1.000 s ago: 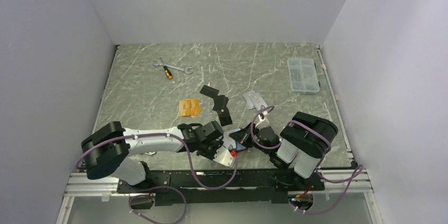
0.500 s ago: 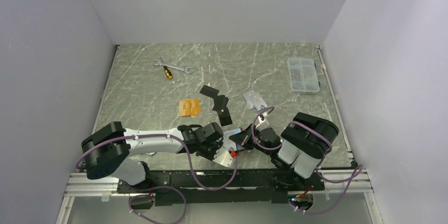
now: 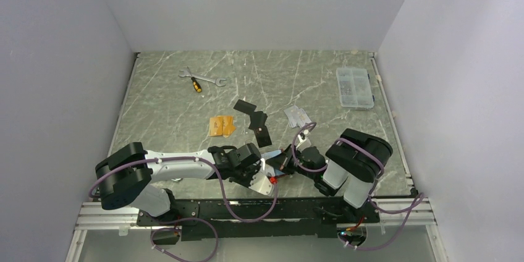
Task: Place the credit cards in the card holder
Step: Insert the credit card into the card holder.
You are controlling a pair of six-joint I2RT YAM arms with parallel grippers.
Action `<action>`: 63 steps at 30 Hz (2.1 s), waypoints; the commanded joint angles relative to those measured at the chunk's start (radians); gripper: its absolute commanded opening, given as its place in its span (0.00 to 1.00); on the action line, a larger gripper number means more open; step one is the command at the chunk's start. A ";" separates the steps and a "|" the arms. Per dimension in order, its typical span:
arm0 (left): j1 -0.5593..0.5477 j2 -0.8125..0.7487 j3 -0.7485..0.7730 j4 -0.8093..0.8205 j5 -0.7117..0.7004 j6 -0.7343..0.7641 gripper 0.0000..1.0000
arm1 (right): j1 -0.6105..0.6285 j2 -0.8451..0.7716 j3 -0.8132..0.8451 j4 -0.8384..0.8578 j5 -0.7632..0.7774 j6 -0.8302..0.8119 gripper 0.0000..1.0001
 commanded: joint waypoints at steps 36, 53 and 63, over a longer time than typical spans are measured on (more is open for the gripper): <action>-0.005 0.020 0.029 -0.008 0.005 -0.006 0.00 | -0.132 -0.097 0.018 0.001 -0.106 -0.179 0.00; -0.006 0.024 0.040 -0.020 0.009 -0.009 0.00 | -0.129 0.026 0.024 0.163 -0.048 -0.121 0.00; -0.006 0.022 0.040 -0.018 -0.005 -0.014 0.00 | -0.122 0.193 0.004 0.398 -0.073 -0.033 0.00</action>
